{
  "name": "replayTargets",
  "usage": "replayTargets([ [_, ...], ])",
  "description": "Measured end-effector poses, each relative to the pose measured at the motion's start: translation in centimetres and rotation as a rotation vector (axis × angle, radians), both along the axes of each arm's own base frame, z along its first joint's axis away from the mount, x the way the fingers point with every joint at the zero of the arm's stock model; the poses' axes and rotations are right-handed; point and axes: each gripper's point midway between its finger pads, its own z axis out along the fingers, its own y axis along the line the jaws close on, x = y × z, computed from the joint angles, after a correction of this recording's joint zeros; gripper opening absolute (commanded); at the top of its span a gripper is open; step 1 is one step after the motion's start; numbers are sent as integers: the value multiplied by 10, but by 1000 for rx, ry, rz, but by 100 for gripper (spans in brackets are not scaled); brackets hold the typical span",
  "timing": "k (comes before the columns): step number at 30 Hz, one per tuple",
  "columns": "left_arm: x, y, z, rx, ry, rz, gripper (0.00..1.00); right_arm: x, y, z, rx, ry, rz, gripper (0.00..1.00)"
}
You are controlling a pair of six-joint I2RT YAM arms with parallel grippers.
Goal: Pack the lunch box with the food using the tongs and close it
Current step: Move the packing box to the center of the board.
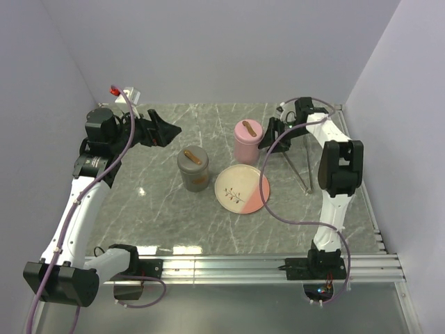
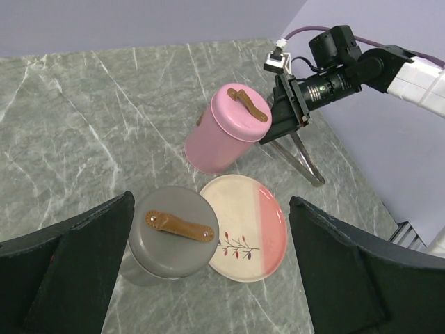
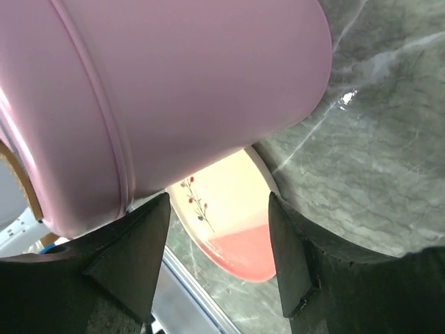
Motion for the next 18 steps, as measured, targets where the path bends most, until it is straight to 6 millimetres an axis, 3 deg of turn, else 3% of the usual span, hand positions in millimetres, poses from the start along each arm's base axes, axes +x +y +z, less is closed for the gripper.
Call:
replayTargets([
  [3,0,0,0,0,-1,0,99,-3,-6,0,41,10,-38,65],
  [6,0,0,0,-1,-1,-1,99,-2,-26,3,85,26,-137,64],
  [10,0,0,0,-1,0,-1,99,15,-51,19,136,-18,-292,64],
  [18,0,1,0,4,-3,2,99,58,-30,47,242,-73,-445,60],
])
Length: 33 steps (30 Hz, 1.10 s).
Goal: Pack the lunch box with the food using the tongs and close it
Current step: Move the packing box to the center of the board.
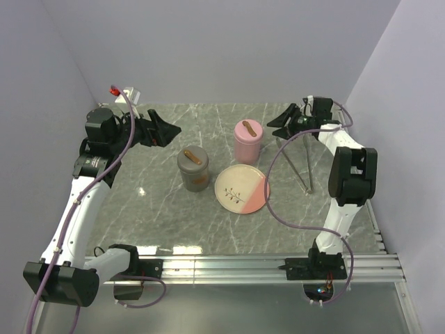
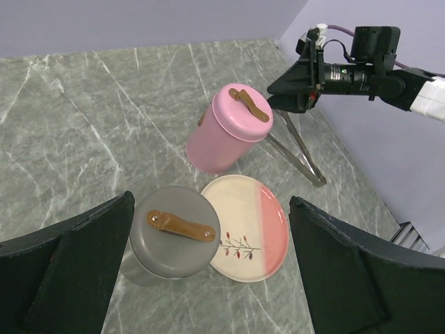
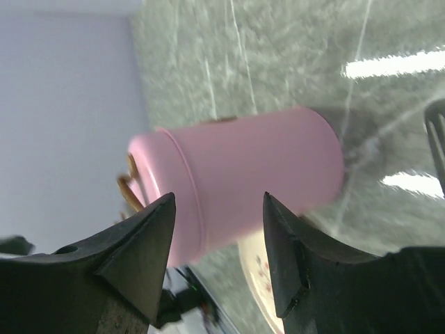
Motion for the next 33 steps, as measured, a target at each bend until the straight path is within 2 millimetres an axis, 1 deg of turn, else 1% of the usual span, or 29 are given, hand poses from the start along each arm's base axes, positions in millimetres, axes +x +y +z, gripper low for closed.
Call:
replayTargets([
  [7,1,1,0,2,0,8,99,20,13,0,100,12,-75,58],
  [12,2,2,-2,3,4,9,99,24,26,-13,145,45,-87,58],
  [16,3,3,-3,8,4,11,99,29,30,-25,152,65,-103,57],
  [20,4,4,-5,14,3,13,99,32,37,-23,166,58,-105,57],
  [24,4,4,-6,17,6,13,99,29,64,-17,193,42,-75,57],
  [29,5,6,-6,17,6,19,99,15,109,-13,217,42,-4,57],
  [33,6,9,-8,18,10,27,99,3,132,-13,230,57,37,58],
])
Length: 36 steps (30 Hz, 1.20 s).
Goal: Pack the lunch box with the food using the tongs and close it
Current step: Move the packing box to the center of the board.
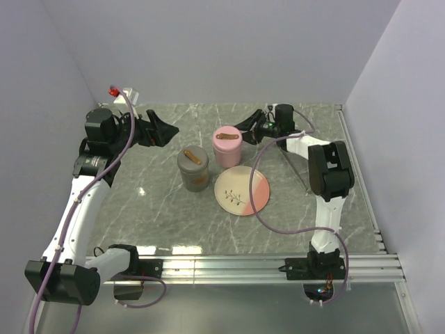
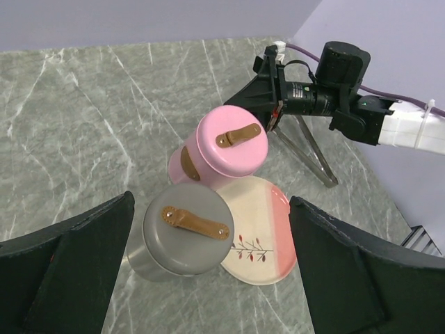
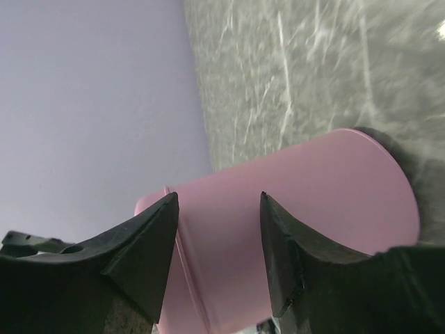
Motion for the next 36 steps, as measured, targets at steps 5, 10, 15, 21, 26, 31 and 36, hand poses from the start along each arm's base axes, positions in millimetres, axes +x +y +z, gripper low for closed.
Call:
replayTargets([
  [5,1,2,-10,1,21,6,99,-15,21,-7,8,29,40,58],
  [10,1,2,-12,1,26,6,99,-22,31,-25,0,66,66,58],
  [15,1,3,-12,0,28,9,99,-25,34,-52,-21,124,71,58],
  [21,1,5,-21,-14,60,17,99,-13,45,-59,7,110,92,58],
  [26,2,9,-22,-15,62,25,99,-8,65,-62,30,88,129,58],
  [31,4,15,-23,-17,63,39,99,-8,82,-52,41,45,162,58],
  [36,4,18,-30,-21,82,43,99,-20,100,-50,43,38,200,58],
])
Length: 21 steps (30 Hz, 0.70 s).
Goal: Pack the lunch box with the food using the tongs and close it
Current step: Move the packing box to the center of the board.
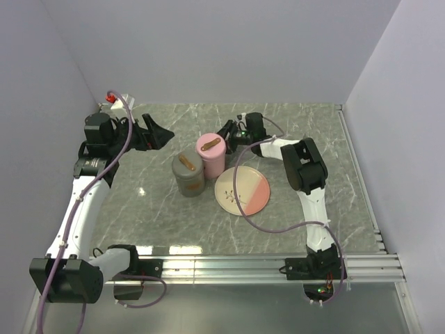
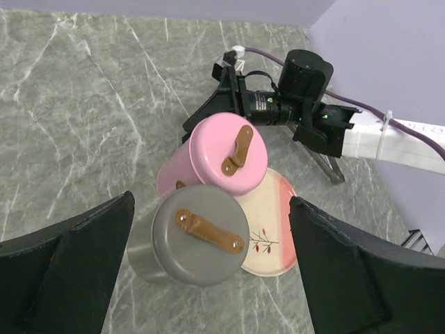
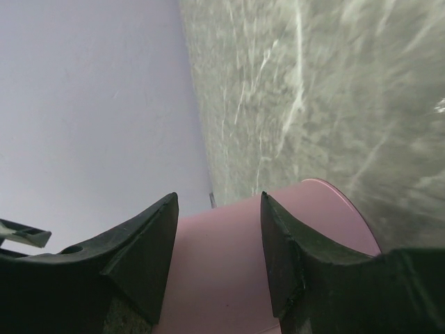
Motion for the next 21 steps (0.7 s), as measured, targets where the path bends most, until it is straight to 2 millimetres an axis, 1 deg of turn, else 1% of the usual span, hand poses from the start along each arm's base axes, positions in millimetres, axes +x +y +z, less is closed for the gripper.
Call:
replayTargets([
  [8,0,4,-4,-9,12,4,99,-28,31,-4,3,26,64,58],
  [13,1,14,-7,-15,22,22,99,-47,49,-6,3,41,105,58],
  [17,3,20,-7,-19,22,35,99,-62,57,-12,0,55,131,58],
  [21,2,22,-6,-23,23,35,99,-76,58,-21,-11,88,147,58],
])
